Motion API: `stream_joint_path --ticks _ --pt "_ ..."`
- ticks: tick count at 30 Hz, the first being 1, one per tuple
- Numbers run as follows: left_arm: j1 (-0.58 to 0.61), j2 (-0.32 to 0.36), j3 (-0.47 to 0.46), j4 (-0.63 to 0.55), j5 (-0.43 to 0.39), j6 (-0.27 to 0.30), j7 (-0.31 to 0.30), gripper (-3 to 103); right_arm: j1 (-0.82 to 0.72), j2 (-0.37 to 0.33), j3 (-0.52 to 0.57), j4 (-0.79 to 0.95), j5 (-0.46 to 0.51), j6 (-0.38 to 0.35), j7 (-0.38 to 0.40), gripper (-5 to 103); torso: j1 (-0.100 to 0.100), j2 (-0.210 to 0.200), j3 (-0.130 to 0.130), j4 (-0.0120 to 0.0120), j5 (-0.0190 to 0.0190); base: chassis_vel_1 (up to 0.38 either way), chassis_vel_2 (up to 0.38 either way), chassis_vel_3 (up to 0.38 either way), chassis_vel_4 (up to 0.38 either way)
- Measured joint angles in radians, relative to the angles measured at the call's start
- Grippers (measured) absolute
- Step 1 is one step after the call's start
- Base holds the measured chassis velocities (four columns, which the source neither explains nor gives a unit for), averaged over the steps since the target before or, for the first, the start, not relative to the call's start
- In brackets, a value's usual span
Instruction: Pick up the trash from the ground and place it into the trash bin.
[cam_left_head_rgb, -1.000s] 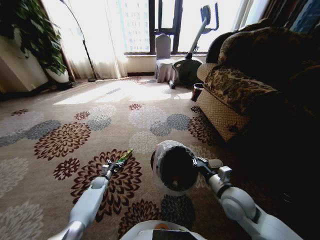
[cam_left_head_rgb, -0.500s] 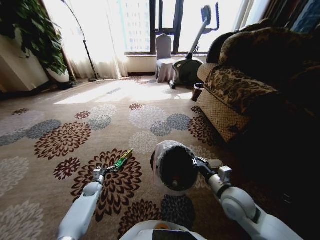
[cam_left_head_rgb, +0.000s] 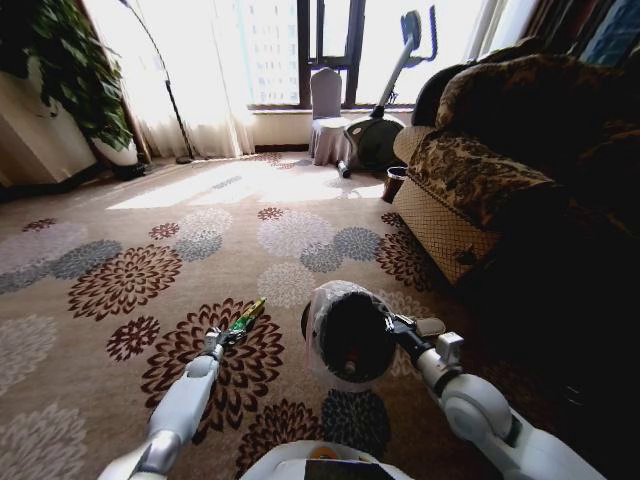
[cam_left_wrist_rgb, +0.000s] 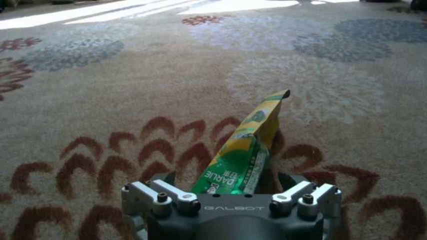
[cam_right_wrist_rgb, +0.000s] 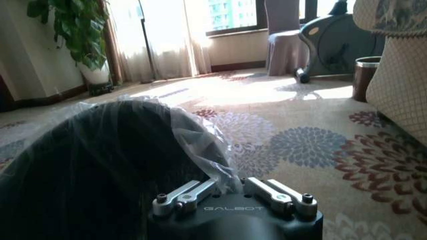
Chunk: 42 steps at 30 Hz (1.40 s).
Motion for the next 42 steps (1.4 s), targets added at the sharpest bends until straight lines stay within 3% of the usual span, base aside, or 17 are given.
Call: stream_joint_path --ticks 5,13,20,22,24,26,32,34,36,42 --pt "-0.053 -0.020 0.000 0.102 0.014 -0.013 0.018 100 0.000 0.000 0.000 0.000 0.000 0.000 0.000 0 0.000 0.000 0.000 -0.0001 -0.0001 0.000 0.000 0.000 0.000" --pt "-0.123 -0.046 -0.020 0.208 0.026 -0.035 -0.025 100 0.000 0.000 0.000 0.000 0.000 0.000 0.000 0 0.000 0.000 0.000 -0.0002 0.0000 0.000 0.000 0.000 0.000" --pt "-0.165 -0.048 -0.052 0.280 0.001 0.022 0.007 101 0.000 0.000 0.000 0.000 0.000 0.000 0.000 0 0.000 0.000 0.000 0.0000 -0.0001 0.000 0.000 0.000 0.000" --pt "-0.166 -0.054 -0.059 0.281 0.001 0.025 0.012 95 0.000 0.000 0.000 0.000 0.000 0.000 0.000 0 0.000 0.000 0.000 0.0000 0.0001 0.000 0.000 0.000 0.000" --pt "-0.166 -0.056 -0.060 0.281 0.000 0.025 0.012 95 0.000 0.000 0.000 0.000 0.000 0.000 0.000 0 0.000 0.000 0.000 0.0000 0.0001 0.000 0.000 0.000 0.000" --pt "-0.147 -0.062 -0.060 0.254 -0.013 0.024 0.013 84 0.000 0.000 0.000 0.000 0.000 0.000 0.000 0 0.000 0.000 0.000 -0.0001 0.0003 0.000 0.000 0.000 0.000" --pt "-0.111 -0.063 -0.055 0.217 -0.012 0.008 0.010 76 0.000 0.000 0.000 0.000 0.000 0.000 0.000 0 0.000 0.000 0.000 0.0001 0.0003 0.000 0.000 0.000 0.000" --pt "-0.094 -0.066 -0.053 0.200 -0.012 -0.004 0.003 64 0.000 0.000 0.000 0.000 0.000 0.000 0.000 0 0.000 0.000 0.000 0.0001 0.0002 0.000 0.000 0.000 0.000" --pt "-0.091 -0.067 -0.053 0.198 -0.013 -0.009 -0.001 64 0.000 0.000 0.000 0.000 0.000 0.000 0.000 0 0.000 0.000 0.000 0.0002 0.0000 0.000 0.000 0.000 0.000" --pt "-0.069 -0.069 -0.050 0.170 -0.018 -0.034 -0.026 44 0.000 0.000 0.000 0.000 0.000 0.000 0.000 0 0.000 0.000 0.000 -0.0004 -0.0006 0.000 0.000 0.000 0.000"
